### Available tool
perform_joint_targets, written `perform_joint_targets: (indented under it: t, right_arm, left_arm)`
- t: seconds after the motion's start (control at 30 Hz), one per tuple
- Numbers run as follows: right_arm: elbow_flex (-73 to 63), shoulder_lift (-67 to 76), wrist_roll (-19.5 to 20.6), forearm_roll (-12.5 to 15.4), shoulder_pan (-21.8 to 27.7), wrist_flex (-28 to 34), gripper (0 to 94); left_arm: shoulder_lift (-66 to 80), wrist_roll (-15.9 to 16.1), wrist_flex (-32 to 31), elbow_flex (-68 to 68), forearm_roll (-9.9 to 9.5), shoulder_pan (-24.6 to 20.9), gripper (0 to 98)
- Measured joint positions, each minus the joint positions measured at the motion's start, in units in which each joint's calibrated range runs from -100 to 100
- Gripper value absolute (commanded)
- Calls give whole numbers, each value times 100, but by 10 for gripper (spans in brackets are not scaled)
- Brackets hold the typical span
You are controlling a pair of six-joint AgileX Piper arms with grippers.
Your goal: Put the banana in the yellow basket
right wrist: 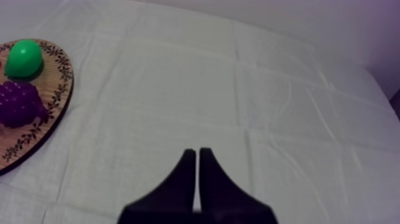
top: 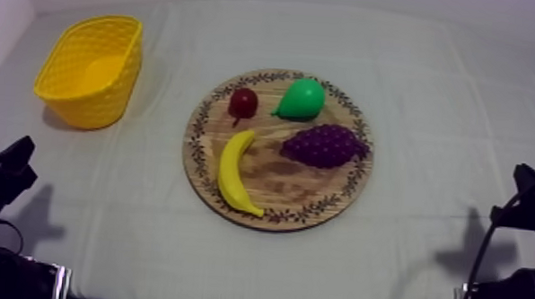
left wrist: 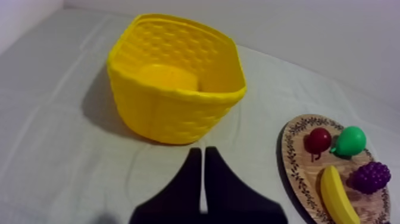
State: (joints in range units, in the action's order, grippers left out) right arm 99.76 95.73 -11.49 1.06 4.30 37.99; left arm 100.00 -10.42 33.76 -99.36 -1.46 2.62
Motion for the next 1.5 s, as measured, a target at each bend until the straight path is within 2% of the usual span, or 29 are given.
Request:
perform_joint_targets:
  t: [0.8, 1.13, 1.5]
  right_arm:
    - [0, 0, 0, 0, 0, 16, 3]
    - [0, 0, 0, 0, 0, -3, 3]
    - [0, 0, 0, 0, 0, -3, 3]
  left_arm:
    - [0, -59, 0, 0, 0, 0, 1]
    - [0, -334, 0, 0, 0, 0, 1]
    - [0, -315, 9, 8, 0, 2, 1]
